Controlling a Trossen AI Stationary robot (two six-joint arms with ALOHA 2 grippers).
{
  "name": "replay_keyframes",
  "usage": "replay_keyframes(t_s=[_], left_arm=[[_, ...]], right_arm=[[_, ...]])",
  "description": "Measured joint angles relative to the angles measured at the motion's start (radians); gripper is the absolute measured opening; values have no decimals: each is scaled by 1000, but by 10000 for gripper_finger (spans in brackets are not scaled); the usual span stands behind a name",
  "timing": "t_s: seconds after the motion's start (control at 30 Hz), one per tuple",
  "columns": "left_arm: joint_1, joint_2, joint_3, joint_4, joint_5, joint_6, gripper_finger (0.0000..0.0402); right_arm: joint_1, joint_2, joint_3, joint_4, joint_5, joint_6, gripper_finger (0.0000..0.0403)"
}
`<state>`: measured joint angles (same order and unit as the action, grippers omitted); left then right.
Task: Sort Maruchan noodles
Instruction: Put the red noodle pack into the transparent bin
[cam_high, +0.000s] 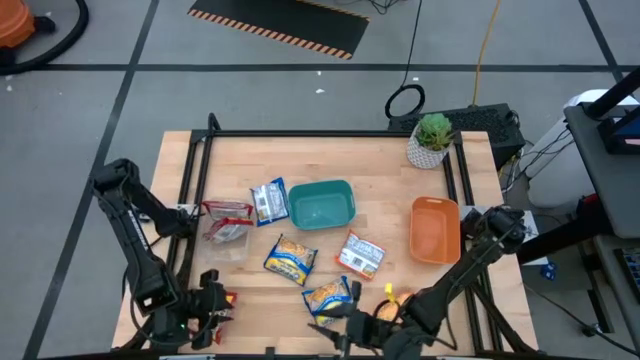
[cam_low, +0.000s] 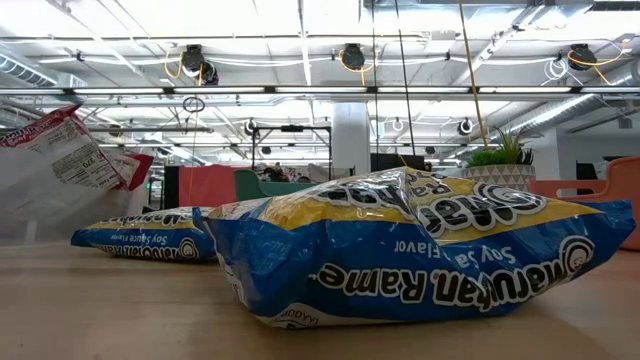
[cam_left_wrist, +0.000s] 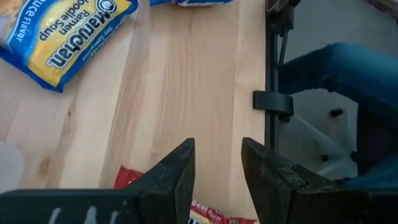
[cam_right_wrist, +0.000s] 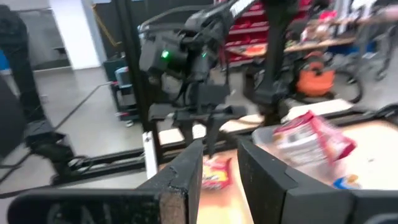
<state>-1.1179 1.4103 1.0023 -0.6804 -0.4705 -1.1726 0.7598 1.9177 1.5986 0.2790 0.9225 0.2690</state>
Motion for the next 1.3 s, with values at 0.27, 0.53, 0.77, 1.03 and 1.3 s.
replay_keyframes(t_s=[0.27, 0.53, 0.77, 1.03, 1.3], left_arm=[[-3, 61, 0, 4, -54, 45, 136], [-2, 70, 0, 5, -91, 34, 136], [-2, 70, 0, 5, -107, 103, 136], [-6, 70, 0, -38, -54, 78, 136], [7, 69, -75, -152, -11, -8, 136]], right_arm=[[-11, 51, 0, 2, -65, 113, 98], [-33, 58, 0, 74, -118, 58, 98], [-79, 58, 0, 115, -161, -41, 98], [-152, 51, 0, 113, -203, -141, 98], [-232, 2, 0, 20, -348, -164, 98]])
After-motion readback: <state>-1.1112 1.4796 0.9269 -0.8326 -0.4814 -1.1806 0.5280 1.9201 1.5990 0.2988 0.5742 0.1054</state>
